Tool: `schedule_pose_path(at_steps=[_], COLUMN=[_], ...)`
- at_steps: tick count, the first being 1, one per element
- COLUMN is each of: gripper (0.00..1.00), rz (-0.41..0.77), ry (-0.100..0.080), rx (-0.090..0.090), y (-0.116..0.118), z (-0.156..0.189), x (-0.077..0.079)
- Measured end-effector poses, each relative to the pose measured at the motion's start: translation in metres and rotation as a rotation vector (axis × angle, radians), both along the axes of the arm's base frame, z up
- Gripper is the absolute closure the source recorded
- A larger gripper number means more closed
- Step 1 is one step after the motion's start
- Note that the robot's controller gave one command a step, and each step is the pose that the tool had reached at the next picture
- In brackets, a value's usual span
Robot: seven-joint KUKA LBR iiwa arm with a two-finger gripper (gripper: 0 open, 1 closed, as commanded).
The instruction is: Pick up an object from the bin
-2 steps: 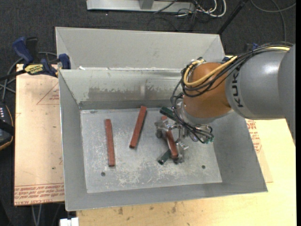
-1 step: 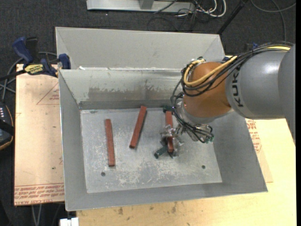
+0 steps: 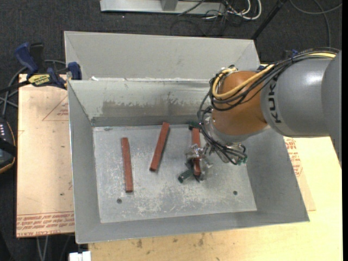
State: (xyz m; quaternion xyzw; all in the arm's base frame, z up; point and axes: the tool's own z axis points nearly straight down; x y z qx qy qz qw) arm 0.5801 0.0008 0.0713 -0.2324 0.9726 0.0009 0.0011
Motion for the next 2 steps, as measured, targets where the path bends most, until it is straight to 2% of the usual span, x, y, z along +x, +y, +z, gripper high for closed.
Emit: schedule_pose_path(at_steps=[2], gripper=[1.0], rz=[-0.004], ry=[-0.009], rx=[-0.001], y=[0.002], z=[0.129], x=[0.004])
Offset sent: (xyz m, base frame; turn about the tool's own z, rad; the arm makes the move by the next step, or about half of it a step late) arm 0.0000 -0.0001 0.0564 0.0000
